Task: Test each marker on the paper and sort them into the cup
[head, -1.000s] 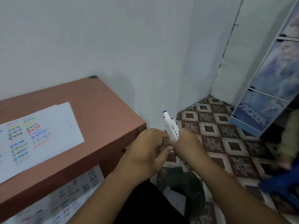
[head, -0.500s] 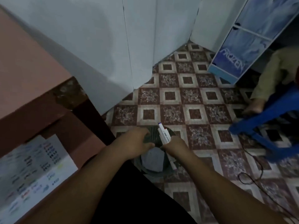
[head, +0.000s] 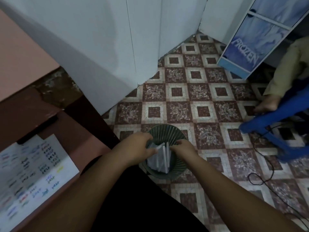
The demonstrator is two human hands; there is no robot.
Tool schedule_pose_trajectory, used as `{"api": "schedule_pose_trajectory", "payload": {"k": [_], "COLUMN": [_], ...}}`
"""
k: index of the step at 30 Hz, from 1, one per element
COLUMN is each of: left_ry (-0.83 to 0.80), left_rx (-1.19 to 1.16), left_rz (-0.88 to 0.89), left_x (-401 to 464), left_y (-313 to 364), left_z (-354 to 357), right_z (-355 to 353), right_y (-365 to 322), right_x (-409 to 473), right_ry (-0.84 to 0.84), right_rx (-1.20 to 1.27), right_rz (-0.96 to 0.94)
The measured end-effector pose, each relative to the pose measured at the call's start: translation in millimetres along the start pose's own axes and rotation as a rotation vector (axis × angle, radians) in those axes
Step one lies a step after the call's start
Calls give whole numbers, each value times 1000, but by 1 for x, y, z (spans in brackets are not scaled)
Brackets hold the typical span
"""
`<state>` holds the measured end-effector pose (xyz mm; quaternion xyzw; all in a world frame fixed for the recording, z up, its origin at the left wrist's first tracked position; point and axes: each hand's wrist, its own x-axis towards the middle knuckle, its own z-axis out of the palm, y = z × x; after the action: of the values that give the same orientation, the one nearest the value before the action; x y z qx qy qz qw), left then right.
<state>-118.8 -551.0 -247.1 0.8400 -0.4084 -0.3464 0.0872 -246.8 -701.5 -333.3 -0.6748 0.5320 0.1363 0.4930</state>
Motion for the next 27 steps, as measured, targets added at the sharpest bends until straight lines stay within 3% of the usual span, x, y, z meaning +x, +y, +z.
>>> {"api": "schedule_pose_trajectory", "payload": {"k": [7, 12, 16, 21, 27], "left_ry": [199, 577, 832, 1090, 1104], "left_rx": [-68, -257, -410, -280, -78], "left_rz": [133, 253, 303, 32, -536], "left_x": [-38, -111, -206, -318, -414], "left_y": [29, 61, 51, -17, -120], "left_z": [-48, -121, -168, -201, -184], "right_z": [-54, -91, -79, -16, 75], "right_y": [-62, -148, -215, -269, -294], "right_x": [-63, -150, -234, -308, -344], "right_ry": [84, 204, 219, 82, -31], "right_rx": [-85, -169, -248, -396, -615], "right_rz": [-362, -776, -1069, -1343, -1477]}}
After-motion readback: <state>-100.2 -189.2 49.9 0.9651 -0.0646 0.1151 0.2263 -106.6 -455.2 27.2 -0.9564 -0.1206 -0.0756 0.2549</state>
